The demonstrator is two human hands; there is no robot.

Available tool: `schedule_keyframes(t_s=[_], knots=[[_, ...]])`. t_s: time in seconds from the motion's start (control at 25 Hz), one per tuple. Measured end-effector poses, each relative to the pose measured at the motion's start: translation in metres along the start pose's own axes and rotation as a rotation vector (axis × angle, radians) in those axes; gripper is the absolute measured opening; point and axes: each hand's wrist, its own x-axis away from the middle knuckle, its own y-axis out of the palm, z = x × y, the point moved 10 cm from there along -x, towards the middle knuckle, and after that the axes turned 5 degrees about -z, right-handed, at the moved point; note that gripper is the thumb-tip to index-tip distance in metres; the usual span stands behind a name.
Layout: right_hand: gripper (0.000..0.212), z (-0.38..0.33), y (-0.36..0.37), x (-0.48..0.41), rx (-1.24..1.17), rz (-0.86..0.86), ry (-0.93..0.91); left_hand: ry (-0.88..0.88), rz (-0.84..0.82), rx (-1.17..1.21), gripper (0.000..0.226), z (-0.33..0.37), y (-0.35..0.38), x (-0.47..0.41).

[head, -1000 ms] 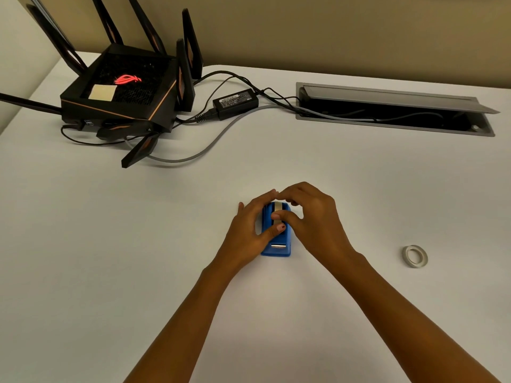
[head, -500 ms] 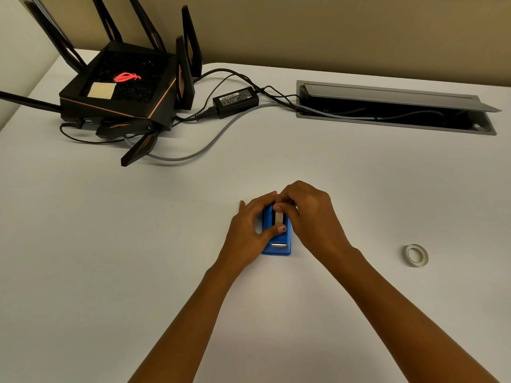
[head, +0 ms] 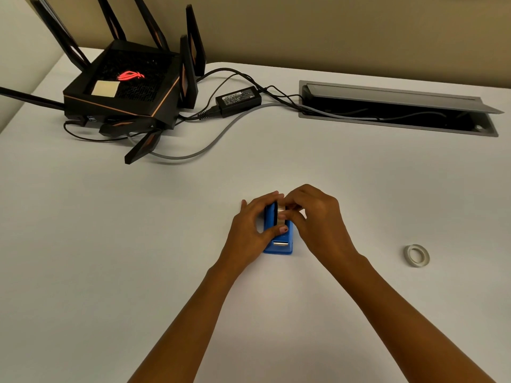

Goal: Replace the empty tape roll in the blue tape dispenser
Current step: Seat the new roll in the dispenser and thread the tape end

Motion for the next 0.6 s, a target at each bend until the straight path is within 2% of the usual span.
schedule_keyframes(t_s=[0.2, 0.32, 0.44, 0.6], knots=[[0.01, -0.008, 0.006, -0.001, 0.092, -0.049, -0.034, -0.011, -0.003, 0.005, 0.057, 0.001, -0.001, 0.0], [0.024, 0.004, 0.018, -0.006, 0.144, -0.149, 0.056, -0.026, -0.004, -0.007, 0.06, -0.001, 0.0, 0.0], [0.026, 0.003, 0.021, -0.006, 0.164, -0.2, 0.059, -0.042, -0.01, -0.02, 0.062, -0.004, 0.001, -0.001], [0.017, -0.005, 0.013, 0.003, 0.115, -0.119, 0.034, 0.03, -0.064, -0.003, 0.054, -0.002, 0.002, -0.001]])
